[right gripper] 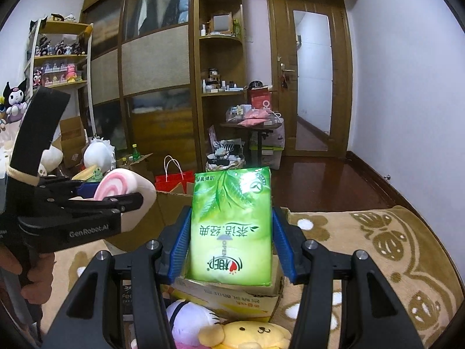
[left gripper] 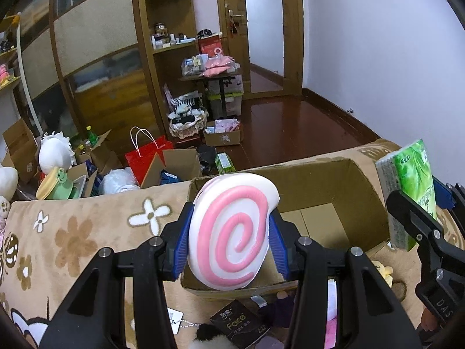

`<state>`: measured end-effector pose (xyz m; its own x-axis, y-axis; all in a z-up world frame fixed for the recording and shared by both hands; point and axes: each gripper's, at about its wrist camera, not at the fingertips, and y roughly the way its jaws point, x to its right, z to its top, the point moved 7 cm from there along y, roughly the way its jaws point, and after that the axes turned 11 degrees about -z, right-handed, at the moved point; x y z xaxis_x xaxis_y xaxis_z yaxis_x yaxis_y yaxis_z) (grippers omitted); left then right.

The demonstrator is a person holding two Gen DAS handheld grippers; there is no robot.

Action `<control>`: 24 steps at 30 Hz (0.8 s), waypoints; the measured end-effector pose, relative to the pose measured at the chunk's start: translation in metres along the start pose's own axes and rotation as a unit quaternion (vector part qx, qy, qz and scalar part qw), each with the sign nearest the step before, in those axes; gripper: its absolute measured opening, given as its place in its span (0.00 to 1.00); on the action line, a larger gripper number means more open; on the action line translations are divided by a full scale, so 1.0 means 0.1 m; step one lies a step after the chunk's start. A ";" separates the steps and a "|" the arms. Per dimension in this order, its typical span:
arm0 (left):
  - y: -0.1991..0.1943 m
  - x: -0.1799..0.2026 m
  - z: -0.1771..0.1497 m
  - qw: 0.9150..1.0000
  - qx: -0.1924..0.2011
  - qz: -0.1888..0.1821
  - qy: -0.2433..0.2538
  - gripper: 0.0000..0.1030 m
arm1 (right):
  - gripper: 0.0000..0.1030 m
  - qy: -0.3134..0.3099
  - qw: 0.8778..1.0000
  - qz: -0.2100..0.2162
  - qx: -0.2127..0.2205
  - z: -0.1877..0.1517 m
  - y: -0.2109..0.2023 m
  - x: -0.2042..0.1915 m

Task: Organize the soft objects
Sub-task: 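Lift both held items and carry them over the open cardboard box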

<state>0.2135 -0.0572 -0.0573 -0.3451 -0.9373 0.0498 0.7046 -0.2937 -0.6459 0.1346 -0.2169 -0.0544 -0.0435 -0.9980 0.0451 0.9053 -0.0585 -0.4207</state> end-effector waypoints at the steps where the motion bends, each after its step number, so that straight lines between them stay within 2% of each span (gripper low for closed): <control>1: 0.03 0.00 0.00 1.000 -0.002 -0.002 -0.002 0.45 | 0.54 -0.001 1.000 -0.001 -0.001 -0.01 0.02 -0.01; 9: 0.23 0.01 -0.10 1.000 -0.023 -0.019 -0.006 0.45 | 0.54 0.001 1.000 0.004 -0.013 -0.08 0.18 -0.01; 12: 0.33 0.04 -0.16 0.998 -0.039 -0.038 -0.017 0.45 | 0.54 -0.002 1.000 0.005 -0.018 -0.14 0.23 -0.01; 18: 0.39 0.06 -0.23 0.998 -0.049 -0.037 -0.016 0.46 | 0.54 0.009 0.999 0.014 -0.037 -0.26 0.35 0.02; 24: 0.46 0.05 -0.22 0.997 -0.057 -0.048 -0.024 0.46 | 0.54 0.005 0.999 0.010 -0.035 -0.24 0.40 0.02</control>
<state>0.2304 -0.0714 -0.1040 -0.3757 -0.9144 0.1507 0.5942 -0.3625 -0.7181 0.1601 -0.2220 -0.0931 -0.0295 -0.9992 0.0278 0.8743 -0.0393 -0.4838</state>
